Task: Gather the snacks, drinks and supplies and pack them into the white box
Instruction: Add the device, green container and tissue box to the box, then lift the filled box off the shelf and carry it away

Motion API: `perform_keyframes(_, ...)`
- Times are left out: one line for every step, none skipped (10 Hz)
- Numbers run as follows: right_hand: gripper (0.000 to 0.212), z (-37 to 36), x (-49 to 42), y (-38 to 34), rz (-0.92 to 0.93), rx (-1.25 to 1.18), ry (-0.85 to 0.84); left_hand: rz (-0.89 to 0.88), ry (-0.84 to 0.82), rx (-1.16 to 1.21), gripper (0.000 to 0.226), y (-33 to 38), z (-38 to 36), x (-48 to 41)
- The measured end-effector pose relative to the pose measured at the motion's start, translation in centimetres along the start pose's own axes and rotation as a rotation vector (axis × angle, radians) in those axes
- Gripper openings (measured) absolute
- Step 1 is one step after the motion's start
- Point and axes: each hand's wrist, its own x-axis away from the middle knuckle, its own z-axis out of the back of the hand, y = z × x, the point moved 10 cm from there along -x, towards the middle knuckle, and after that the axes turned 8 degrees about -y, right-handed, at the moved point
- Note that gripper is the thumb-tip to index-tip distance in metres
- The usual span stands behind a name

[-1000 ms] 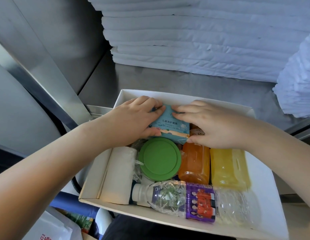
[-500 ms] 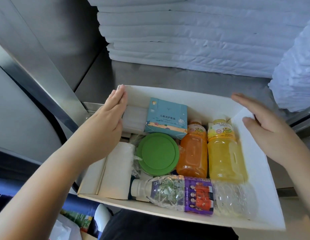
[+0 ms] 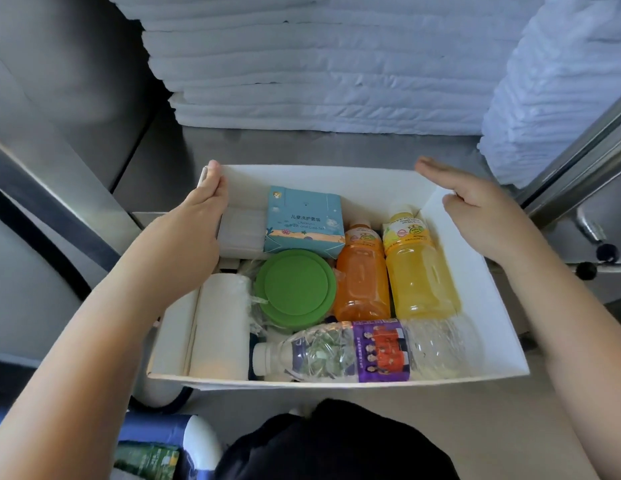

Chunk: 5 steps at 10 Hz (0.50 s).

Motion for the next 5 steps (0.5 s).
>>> perform_keyframes(0.057, 0.1, 0.3, -0.1, -0.013, 0.039, 0.018, -0.009, 0.004, -0.014, 0.072, 0.0, -0.1, -0.5)
perform_keyframes(0.037, 1.2, 3.0, -1.4, 0.034, 0.027, 0.160, 0.040, -0.030, -0.036, 0.076, -0.4, -0.4, -1.0)
perform_keyframes(0.031, 1.2, 8.5, -4.4, 0.215, -0.080, 0.213, 0.028, -0.013, -0.073, 0.071, -0.2, -0.2, -1.3)
perform_keyframes(0.044, -0.7, 13.6, -6.6, 0.344, -0.005, 0.172, 0.019, -0.023, -0.081, 0.063, -0.1, -0.2, -1.6)
perform_keyframes(0.050, -2.3, 16.8, -7.7, 0.465, 0.191, 0.210, 0.024, -0.048, -0.065, 0.059, 0.3, -0.1, -1.2)
